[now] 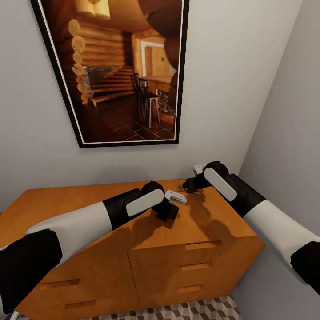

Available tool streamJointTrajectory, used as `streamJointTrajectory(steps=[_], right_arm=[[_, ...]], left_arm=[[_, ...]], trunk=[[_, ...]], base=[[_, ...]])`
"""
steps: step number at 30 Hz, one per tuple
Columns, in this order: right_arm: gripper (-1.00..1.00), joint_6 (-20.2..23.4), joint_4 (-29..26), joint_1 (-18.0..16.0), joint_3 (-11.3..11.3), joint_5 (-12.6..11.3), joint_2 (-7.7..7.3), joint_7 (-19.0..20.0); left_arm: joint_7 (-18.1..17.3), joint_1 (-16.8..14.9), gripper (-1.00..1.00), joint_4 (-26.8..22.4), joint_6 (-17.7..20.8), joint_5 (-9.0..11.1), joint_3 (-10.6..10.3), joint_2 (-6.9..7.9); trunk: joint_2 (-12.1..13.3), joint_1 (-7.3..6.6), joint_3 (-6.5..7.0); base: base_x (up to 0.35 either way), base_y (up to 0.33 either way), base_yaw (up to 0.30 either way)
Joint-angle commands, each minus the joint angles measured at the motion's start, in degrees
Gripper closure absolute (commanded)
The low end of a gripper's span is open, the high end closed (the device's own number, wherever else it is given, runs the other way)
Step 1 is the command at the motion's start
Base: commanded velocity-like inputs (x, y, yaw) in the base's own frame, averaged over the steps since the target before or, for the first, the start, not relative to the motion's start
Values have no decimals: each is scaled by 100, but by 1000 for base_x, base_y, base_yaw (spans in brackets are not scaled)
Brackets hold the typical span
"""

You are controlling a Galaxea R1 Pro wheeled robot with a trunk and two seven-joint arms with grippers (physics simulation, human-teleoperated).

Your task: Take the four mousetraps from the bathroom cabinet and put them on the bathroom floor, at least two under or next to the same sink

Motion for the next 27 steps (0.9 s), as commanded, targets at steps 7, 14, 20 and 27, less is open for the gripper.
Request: streamJointTrajectory(steps=[7, 14, 20, 27], right_arm=[[-100, -1, -5, -8, 21, -56, -6, -61], [-100, -5, 34, -8, 21, -55, -6, -62], [-100, -5, 56, -8, 27, -55, -6, -66], [-100, -7, 33, -8, 20, -55, 8, -70]], left_arm=[[54, 45, 100, -112, 34, 149, -8, 2], [62, 24, 100, -440, 167, 149, 243, 38], [69, 18, 100, -817, 309, 149, 469, 89], [71, 13, 100, -1323, 637, 149, 807, 293]], trunk=[[-3, 1, -8], [-3, 1, -8], [-3, 1, -8], [-3, 1, -8]], base=[[0, 0, 0], [0, 0, 0], [0, 0, 0], [0, 0, 0]])
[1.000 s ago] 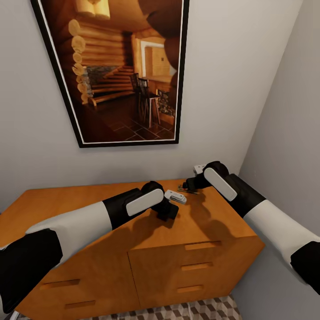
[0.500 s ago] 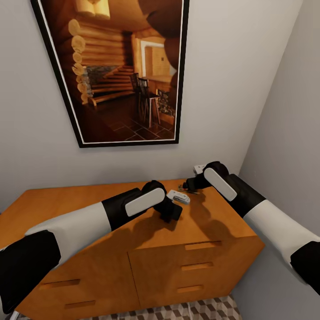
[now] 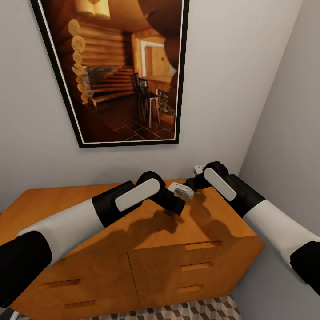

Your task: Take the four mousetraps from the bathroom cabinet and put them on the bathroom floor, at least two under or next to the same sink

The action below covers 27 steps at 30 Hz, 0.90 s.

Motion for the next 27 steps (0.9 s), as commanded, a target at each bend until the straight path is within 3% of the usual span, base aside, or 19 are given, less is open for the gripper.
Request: streamJointTrajectory(steps=[1, 5, 9, 14, 16, 17, 21, 27], right_arm=[[-100, 0, -12, -8, 19, -59, -6, -58], [-100, -11, -25, -8, 14, -59, 5, -54], [-100, -14, -39, -8, 13, -59, 57, -51], [-100, -141, 123, -171, -34, -148, 219, -212], [-100, -117, 187, -237, -1, -108, 283, -233], [-100, -107, 219, -255, 10, -93, 248, -200], [-100, -136, 152, -124, 39, -20, 119, -81], [-100, -139, -40, 2, 27, 11, -3, -71]], left_arm=[[43, -7, 100, -48, 17, 48, 36, 20], [44, -7, 100, -216, 57, 48, 169, 144], [44, -7, 100, -343, 67, 53, 203, 175], [45, -171, 100, -504, -53, 326, 364, 12], [50, -234, 100, -454, -23, 466, 424, 68], [52, -260, 100, -432, -13, 591, 453, 100], [73, -128, 100, -440, 57, 495, 339, 187], [94, 65, 100, -634, 117, 388, 530, 274]], trunk=[[-4, 0, -7], [-4, 0, -7], [-4, 0, -7], [-4, 0, -7], [-4, 0, -7], [-4, 0, -7], [-4, 0, -7], [-4, 0, -7]], base=[[0, 0, 0], [0, 0, 0], [0, 0, 0], [0, 0, 0], [0, 0, 0], [0, 0, 0], [0, 0, 0], [0, 0, 0]])
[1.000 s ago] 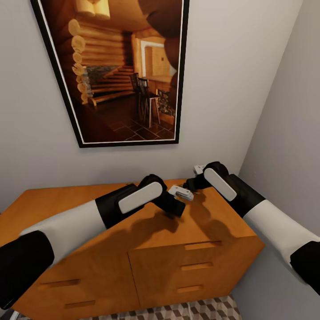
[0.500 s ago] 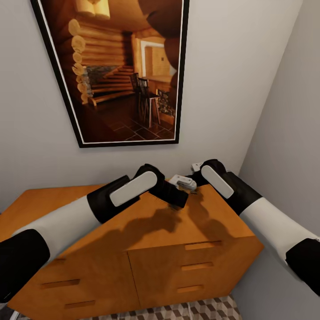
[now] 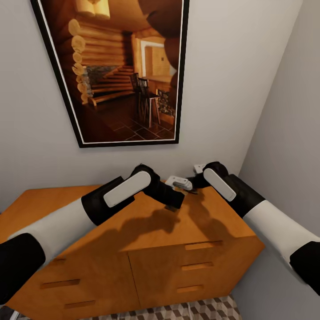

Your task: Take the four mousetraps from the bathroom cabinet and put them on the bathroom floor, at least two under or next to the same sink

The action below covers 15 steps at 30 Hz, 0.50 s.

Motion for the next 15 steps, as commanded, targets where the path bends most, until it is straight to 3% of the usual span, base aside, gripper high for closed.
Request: streamJointTrajectory(steps=[1, 7, 11, 15], right_arm=[[-100, 1, -40, -7, 18, -58, -11, -62], [-100, -4, -182, -1, -5, 6, -153, -152], [-100, -6, -169, -1, -13, 40, -282, -173], [-100, -6, -171, -1, -18, 51, -319, -177]], left_arm=[[41, 25, 100, -40, 3, 27, 23, 1], [50, 218, 100, -234, 13, 266, 213, 87], [52, 86, 100, -363, 14, 436, 340, 216], [52, -44, 100, -492, 11, 605, 467, 346]], trunk=[[-4, 0, -7], [-4, 0, -7], [-4, 0, -7], [-4, 0, -7]], base=[[0, 0, 0], [0, 0, 0], [0, 0, 0], [0, 0, 0]])
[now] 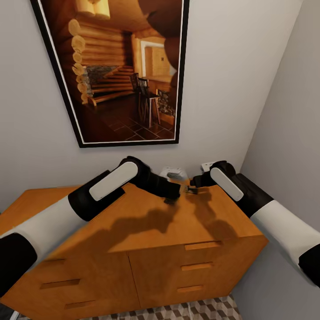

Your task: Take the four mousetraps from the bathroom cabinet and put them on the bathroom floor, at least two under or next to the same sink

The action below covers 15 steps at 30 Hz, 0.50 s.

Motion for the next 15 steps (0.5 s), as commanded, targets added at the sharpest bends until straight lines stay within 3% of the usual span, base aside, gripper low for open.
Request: streamJointTrajectory(steps=[1, 9, 10, 15], right_arm=[[-100, 1, -7, -8, 22, -60, -8, -59], [-100, 1, 0, -8, 35, -57, -18, -60], [-100, 1, 0, -8, 35, -57, -18, -60], [-100, 2, 0, -8, 43, -57, -19, -60]], left_arm=[[41, -41, 100, -39, -3, 93, 24, 36], [169, -301, 100, -297, -13, 433, 279, 285], [370, -2152, 100, -752, -14, 3720, 1784, 288], [994, -2528, 100, -738, -11, 3744, 2096, 282]], trunk=[[-4, 0, -7], [-4, 0, -7], [-4, 0, -7], [-4, 0, -7]], base=[[0, 0, 0], [0, 0, 0], [0, 0, 0], [0, 0, 0]])
